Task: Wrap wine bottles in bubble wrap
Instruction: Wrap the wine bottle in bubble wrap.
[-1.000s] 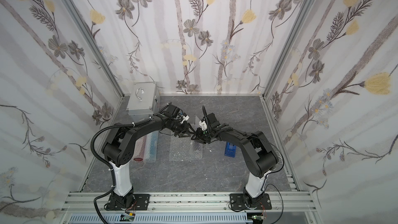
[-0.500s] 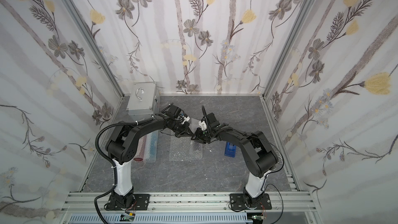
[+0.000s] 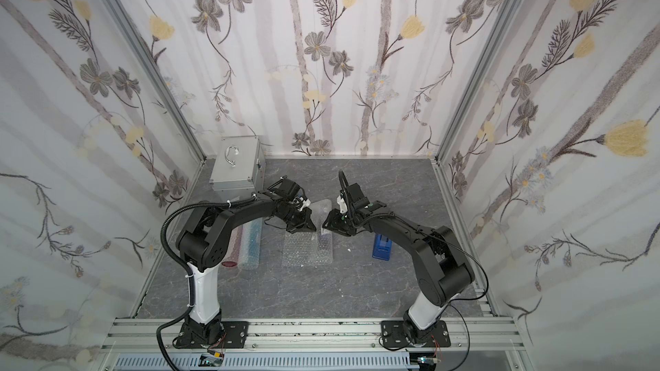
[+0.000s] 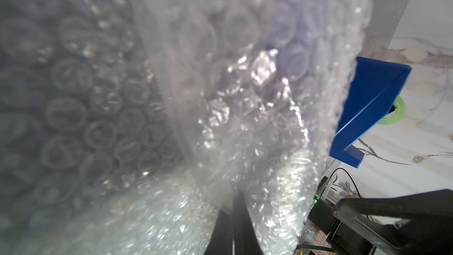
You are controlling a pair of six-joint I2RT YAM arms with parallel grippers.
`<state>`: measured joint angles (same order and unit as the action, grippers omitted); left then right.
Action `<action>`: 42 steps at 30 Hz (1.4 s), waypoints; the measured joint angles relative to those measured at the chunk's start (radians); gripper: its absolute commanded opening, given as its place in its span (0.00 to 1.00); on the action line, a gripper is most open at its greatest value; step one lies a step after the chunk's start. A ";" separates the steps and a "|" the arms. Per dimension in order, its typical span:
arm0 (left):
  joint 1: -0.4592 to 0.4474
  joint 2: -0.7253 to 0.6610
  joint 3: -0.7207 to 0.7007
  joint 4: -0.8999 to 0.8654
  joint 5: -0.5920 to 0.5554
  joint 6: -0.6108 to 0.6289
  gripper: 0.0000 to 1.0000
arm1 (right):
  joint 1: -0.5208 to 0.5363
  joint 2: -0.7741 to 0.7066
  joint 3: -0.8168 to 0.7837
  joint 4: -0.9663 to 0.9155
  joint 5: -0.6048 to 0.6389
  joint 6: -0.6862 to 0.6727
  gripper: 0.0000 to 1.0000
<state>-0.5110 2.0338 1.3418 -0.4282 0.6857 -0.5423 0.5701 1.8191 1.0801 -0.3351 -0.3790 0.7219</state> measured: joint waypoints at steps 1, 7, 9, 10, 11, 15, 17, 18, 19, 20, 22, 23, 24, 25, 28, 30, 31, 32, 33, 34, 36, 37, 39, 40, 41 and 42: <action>0.000 0.003 -0.002 0.000 -0.001 -0.006 0.00 | 0.005 0.005 -0.002 -0.002 0.016 0.005 0.52; -0.001 0.010 -0.007 0.006 -0.001 -0.020 0.00 | 0.027 0.046 -0.008 0.002 0.060 0.026 0.52; -0.001 0.010 -0.007 0.006 0.000 -0.024 0.03 | 0.036 0.063 -0.008 0.003 0.061 0.027 0.52; -0.002 0.010 -0.007 0.006 -0.001 -0.026 0.04 | 0.040 0.069 -0.008 0.003 0.063 0.031 0.52; -0.002 0.010 -0.007 0.006 -0.001 -0.027 0.06 | 0.043 0.075 -0.008 0.005 0.063 0.034 0.52; -0.005 0.015 -0.007 0.006 -0.009 -0.035 0.19 | 0.052 0.098 -0.007 0.034 0.057 0.037 0.51; -0.005 0.021 -0.007 0.003 -0.017 -0.038 0.24 | 0.053 0.108 -0.007 0.043 0.043 0.037 0.50; -0.006 0.022 -0.007 -0.002 -0.023 -0.039 0.25 | 0.053 0.111 -0.007 0.046 0.040 0.037 0.50; -0.006 0.024 -0.007 -0.005 -0.029 -0.042 0.27 | 0.053 0.112 -0.007 0.048 0.039 0.037 0.49; -0.007 0.026 -0.007 -0.005 -0.031 -0.042 0.27 | 0.053 0.113 -0.007 0.050 0.040 0.036 0.49; -0.008 0.026 -0.007 -0.007 -0.039 -0.042 0.28 | 0.052 0.115 -0.009 0.053 0.035 0.036 0.47; -0.008 0.026 -0.006 -0.008 -0.040 -0.042 0.27 | 0.052 0.115 -0.010 0.055 0.034 0.036 0.47; -0.008 0.026 -0.006 -0.009 -0.043 -0.043 0.27 | 0.051 0.116 -0.012 0.059 0.032 0.036 0.47; -0.008 0.024 -0.006 -0.010 -0.046 -0.044 0.27 | 0.050 0.116 -0.014 0.063 0.027 0.036 0.46; -0.009 0.014 -0.006 -0.021 -0.062 -0.044 0.27 | 0.045 0.119 -0.018 0.077 0.010 0.034 0.46; -0.009 0.002 -0.006 -0.036 -0.069 -0.043 0.23 | 0.043 0.119 -0.019 0.081 0.006 0.033 0.48; -0.009 -0.005 -0.006 -0.041 -0.069 -0.043 0.20 | 0.043 0.119 -0.019 0.082 0.005 0.033 0.49; -0.010 -0.008 -0.006 -0.041 -0.068 -0.042 0.18 | 0.043 0.118 -0.019 0.082 0.005 0.032 0.50; -0.011 -0.008 -0.006 -0.039 -0.067 -0.041 0.16 | 0.043 0.116 -0.019 0.081 0.005 0.032 0.50; -0.014 -0.008 -0.006 -0.039 -0.063 -0.041 0.13 | 0.043 0.114 -0.019 0.080 0.006 0.032 0.51; -0.018 0.000 0.000 -0.040 -0.060 -0.041 0.10 | 0.044 0.106 -0.018 0.074 0.011 0.032 0.52; -0.020 0.005 0.004 -0.040 -0.056 -0.041 0.08 | 0.044 0.102 -0.017 0.068 0.013 0.032 0.53; -0.022 0.011 0.010 -0.040 -0.053 -0.041 0.06 | 0.046 0.096 -0.010 0.051 0.014 0.032 0.54; -0.023 0.013 0.011 -0.040 -0.053 -0.041 0.05 | 0.047 0.093 -0.006 0.045 0.014 0.032 0.54; -0.023 0.014 0.013 -0.041 -0.053 -0.041 0.05 | 0.047 0.092 -0.003 0.041 0.014 0.032 0.55; -0.023 0.015 0.016 -0.041 -0.053 -0.041 0.05 | 0.048 0.092 0.002 0.035 0.015 0.032 0.56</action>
<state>-0.5343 2.0491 1.3575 -0.4694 0.6331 -0.5835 0.6182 1.9110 1.0821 -0.2996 -0.3637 0.7544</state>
